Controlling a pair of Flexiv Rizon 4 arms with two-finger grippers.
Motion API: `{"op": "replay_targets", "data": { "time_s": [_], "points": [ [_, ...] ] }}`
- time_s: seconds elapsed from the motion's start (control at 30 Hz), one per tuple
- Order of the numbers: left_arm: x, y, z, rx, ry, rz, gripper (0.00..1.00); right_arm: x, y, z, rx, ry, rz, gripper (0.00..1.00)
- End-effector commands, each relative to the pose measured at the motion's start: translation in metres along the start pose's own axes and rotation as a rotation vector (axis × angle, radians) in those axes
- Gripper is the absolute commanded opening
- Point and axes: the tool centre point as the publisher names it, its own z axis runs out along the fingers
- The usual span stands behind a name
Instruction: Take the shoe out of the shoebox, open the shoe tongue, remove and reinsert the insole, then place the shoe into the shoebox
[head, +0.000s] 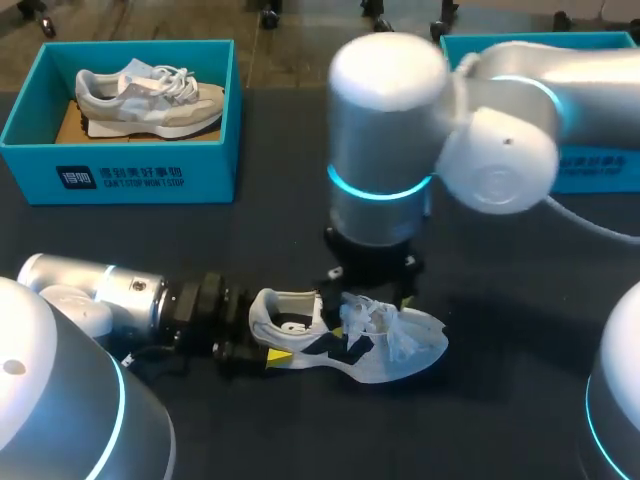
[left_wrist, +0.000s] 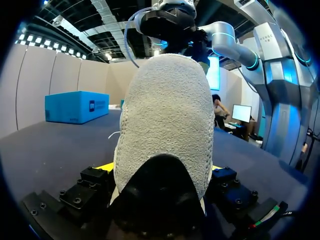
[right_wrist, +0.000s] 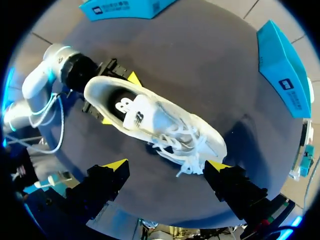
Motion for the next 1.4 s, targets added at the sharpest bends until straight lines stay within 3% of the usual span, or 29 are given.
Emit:
{"op": "replay_targets", "data": {
  "time_s": [0.03,0.1,0.4,0.47,0.6,0.93,1.4],
  "points": [
    [0.0,0.0,0.0,0.001,-0.003,0.0,0.0,0.05,0.012,-0.003,0.02,-0.163,0.034,1.0],
    [0.0,0.0,0.0,0.001,-0.003,0.0,0.0,0.05,0.01,-0.013,0.018,-0.188,0.068,1.0],
    [0.0,0.0,0.0,0.001,-0.003,0.0,0.0,0.05,0.01,-0.013,0.018,-0.188,0.068,1.0],
    [0.0,0.0,0.0,0.001,-0.003,0.0,0.0,0.049,0.009,-0.011,0.067,-0.24,0.171,1.0],
    [0.0,0.0,0.0,0.001,-0.003,0.0,0.0,0.043,0.01,-0.004,0.042,-0.241,0.272,1.0],
    [0.0,0.0,0.0,0.001,-0.003,0.0,0.0,0.024,0.024,0.001,0.001,-0.244,0.3,1.0],
    [0.0,0.0,0.0,0.001,-0.003,0.0,0.0,0.028,0.04,0.008,0.014,-0.297,0.323,1.0]
  ]
}}
